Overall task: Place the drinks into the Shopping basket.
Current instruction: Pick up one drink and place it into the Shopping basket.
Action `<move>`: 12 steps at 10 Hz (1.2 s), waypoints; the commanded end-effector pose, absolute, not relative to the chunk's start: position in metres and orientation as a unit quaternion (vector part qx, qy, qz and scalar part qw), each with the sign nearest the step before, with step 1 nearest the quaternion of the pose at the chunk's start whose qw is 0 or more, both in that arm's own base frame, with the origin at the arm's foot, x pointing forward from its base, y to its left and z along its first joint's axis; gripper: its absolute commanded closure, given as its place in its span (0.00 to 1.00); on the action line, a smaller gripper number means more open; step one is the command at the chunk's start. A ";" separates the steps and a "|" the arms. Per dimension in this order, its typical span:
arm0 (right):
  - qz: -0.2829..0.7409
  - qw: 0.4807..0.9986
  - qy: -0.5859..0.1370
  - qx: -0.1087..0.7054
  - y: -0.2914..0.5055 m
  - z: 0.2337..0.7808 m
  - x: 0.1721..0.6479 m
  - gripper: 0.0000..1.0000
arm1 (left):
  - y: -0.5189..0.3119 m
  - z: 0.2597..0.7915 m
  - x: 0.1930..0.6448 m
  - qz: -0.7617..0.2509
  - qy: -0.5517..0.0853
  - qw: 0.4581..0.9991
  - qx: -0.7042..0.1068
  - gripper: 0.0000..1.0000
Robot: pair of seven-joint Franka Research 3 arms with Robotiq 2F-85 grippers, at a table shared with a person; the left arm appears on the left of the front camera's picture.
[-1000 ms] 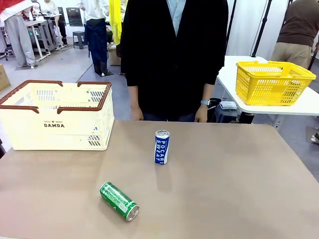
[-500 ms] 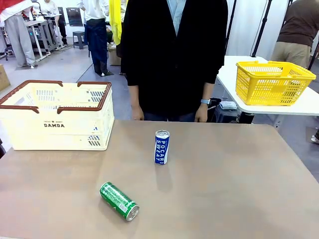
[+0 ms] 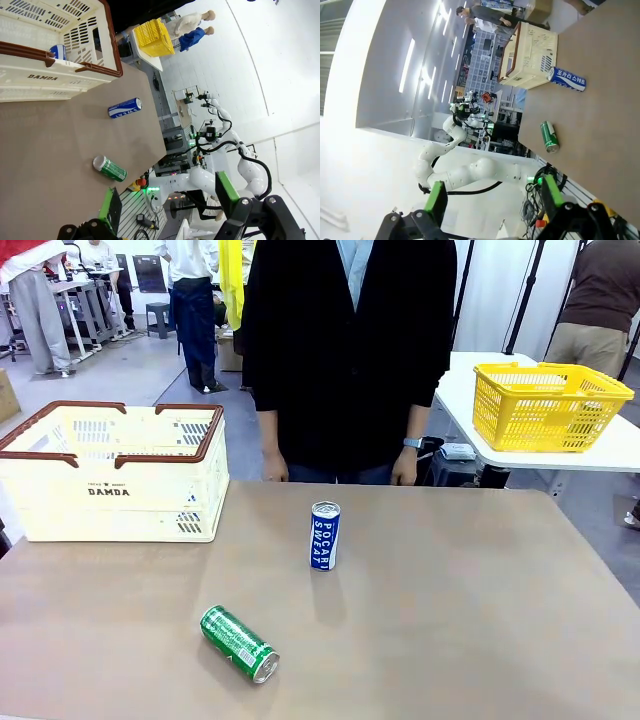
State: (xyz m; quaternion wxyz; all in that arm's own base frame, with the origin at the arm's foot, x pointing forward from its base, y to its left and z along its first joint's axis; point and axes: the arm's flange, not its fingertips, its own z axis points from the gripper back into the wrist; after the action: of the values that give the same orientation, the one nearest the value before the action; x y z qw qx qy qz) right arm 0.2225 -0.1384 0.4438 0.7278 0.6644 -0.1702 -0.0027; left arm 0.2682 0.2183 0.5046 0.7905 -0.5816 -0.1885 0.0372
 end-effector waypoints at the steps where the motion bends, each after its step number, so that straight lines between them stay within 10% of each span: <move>1: -0.011 0.723 -0.166 0.671 -0.138 0.452 0.224 0.00 | 0.210 0.543 0.273 0.123 -0.180 0.824 -0.523 0.00; 3: -0.011 0.723 -0.166 0.671 -0.138 0.452 0.224 0.00 | 0.082 0.614 0.314 0.015 -0.071 0.934 -0.349 0.00; 7: -0.011 0.723 -0.166 0.671 -0.138 0.452 0.224 0.00 | -0.117 0.595 0.354 -0.127 0.093 0.976 -0.153 0.00; 12: -0.011 0.723 -0.166 0.671 -0.138 0.452 0.224 0.00 | -0.237 0.475 0.260 -0.186 0.013 0.982 -0.040 0.00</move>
State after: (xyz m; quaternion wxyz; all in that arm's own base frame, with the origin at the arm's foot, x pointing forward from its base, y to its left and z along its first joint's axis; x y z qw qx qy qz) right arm 0.2228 -0.1379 0.4437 0.7285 0.6641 -0.1684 -0.0032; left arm 0.2788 -0.2387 0.4914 0.9791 -0.0268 0.0455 -0.1964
